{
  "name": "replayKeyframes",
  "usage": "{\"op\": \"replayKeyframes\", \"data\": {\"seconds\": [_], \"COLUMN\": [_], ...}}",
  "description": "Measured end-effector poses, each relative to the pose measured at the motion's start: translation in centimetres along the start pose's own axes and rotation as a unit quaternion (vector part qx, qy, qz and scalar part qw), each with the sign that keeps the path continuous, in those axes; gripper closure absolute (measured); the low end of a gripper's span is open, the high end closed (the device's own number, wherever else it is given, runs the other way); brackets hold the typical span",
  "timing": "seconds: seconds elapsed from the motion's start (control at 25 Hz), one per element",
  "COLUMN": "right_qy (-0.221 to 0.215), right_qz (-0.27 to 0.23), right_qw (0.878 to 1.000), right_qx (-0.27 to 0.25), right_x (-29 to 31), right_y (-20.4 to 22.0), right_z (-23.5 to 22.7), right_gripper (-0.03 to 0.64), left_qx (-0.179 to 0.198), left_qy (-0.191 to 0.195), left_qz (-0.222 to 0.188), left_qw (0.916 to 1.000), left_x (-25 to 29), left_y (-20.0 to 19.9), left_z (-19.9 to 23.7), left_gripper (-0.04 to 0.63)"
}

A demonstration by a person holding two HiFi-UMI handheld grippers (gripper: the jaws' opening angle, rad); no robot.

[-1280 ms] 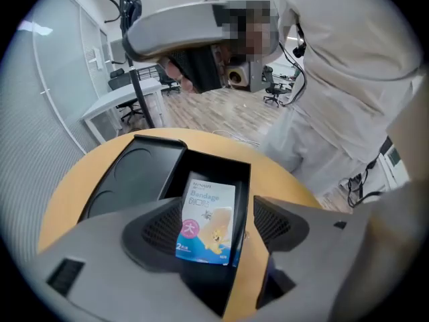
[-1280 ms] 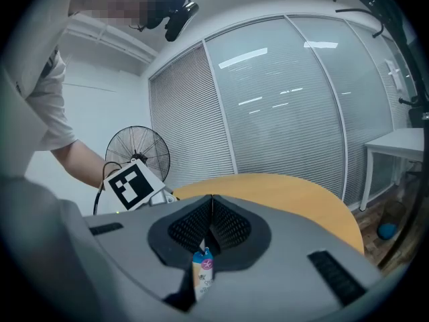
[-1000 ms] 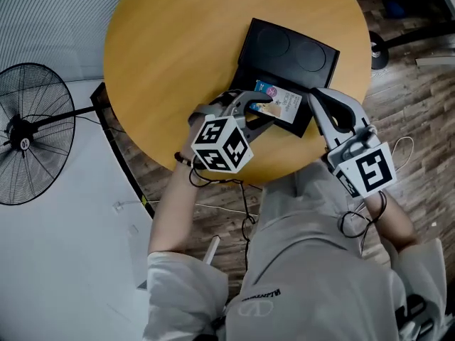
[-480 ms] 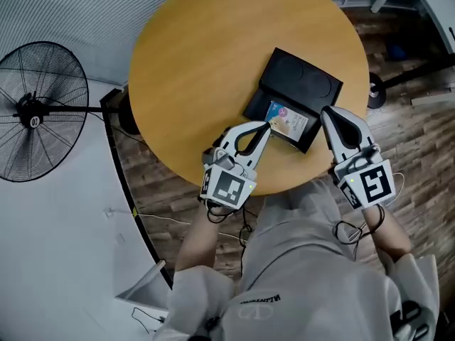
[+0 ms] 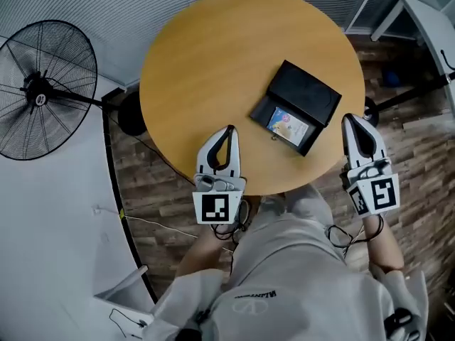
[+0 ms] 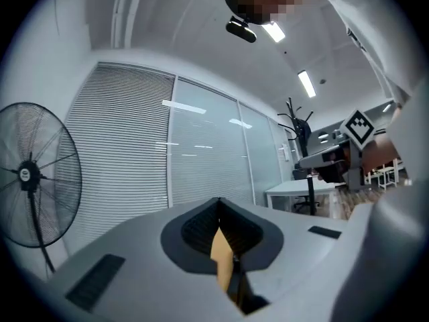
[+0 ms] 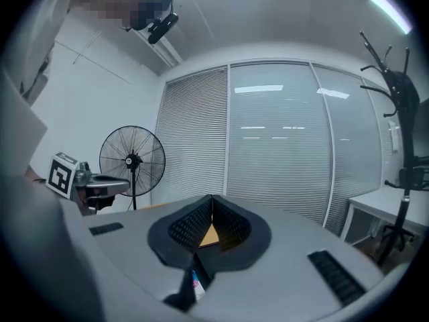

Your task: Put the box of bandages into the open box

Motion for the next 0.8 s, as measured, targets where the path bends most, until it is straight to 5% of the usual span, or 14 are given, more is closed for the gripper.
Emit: {"op": "replayKeyframes", "data": {"seconds": [0.32, 0.8], "right_qy": [0.004, -0.039], "right_qz": [-0.01, -0.042], "right_qw": [1.0, 0.998], "right_qx": [-0.008, 0.007], "right_x": [-2.4, -7.6], "right_y": [-0.7, -0.6], "right_z": [-0.5, -3.1], "right_gripper": [0.598, 0.598], "left_qx": [0.003, 0.029], "left_qy": [-0.069, -0.117], "left_qz": [-0.032, -0.05], "left_qw": [0.9971, 0.9914], "left_x": [-3.8, -7.3], "left_y": [-1.6, -3.5], "left_z": [1.6, -5.9], "left_gripper": [0.589, 0.589]}}
Point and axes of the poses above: the fingertips, and each gripper's own axes: x forward along the fingers, z to its left, y out of its underside, the point moved 3 cm from there along -x, backward along the fingers, and after that the axes turned 4 degrees about -x, right-handed, at the moved point
